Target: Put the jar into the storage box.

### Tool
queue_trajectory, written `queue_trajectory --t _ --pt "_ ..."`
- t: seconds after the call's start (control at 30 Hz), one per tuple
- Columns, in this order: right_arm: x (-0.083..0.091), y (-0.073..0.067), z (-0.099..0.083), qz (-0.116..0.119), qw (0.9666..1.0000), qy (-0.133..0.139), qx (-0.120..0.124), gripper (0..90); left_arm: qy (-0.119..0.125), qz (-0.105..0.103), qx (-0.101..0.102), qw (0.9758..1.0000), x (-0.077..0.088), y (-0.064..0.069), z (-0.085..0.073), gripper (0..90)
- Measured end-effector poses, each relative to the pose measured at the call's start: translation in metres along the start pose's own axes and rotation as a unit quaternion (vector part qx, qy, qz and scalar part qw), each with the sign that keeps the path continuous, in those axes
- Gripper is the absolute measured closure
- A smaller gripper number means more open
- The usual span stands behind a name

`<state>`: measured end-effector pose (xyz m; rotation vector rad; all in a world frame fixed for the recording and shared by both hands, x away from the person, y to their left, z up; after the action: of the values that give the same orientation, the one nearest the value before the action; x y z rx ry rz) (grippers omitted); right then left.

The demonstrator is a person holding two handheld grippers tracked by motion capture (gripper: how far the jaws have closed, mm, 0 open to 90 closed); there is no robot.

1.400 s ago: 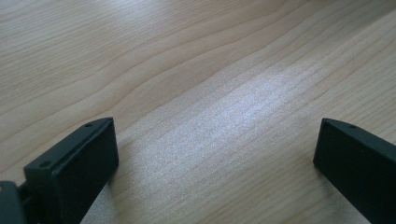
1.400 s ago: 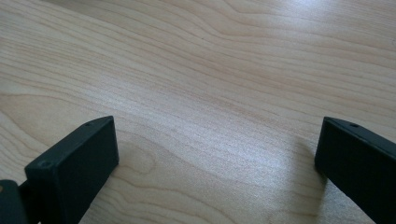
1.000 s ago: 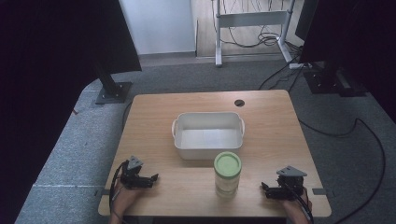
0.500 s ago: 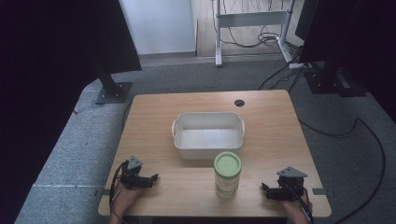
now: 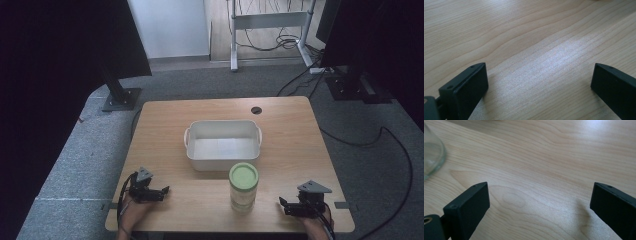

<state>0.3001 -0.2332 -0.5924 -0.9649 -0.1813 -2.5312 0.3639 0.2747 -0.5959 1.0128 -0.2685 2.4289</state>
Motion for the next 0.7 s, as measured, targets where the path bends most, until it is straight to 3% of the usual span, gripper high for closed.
queue_trajectory --t 0.17,0.7 --pt "0.008 -0.003 0.007 -0.001 1.0000 0.002 0.006 0.8 0.000 0.000 0.000 1.0000 0.000 0.000 0.000 0.8" --pt "0.024 -0.021 0.019 0.029 0.9994 0.015 0.014 0.1 0.001 0.001 0.001 1.0000 0.000 0.000 0.000 0.9"
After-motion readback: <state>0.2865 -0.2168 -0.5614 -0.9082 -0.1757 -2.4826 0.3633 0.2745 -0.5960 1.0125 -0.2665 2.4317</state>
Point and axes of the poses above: each handheld gripper's, and its own axes: x roughly backward along the jaws, z roughly out of its top, y roughly to its right, the point moved 6 cm from there along -x, roughly forward along the jaws, and after that the axes turned 2 degrees about x, right-handed, at the moved point
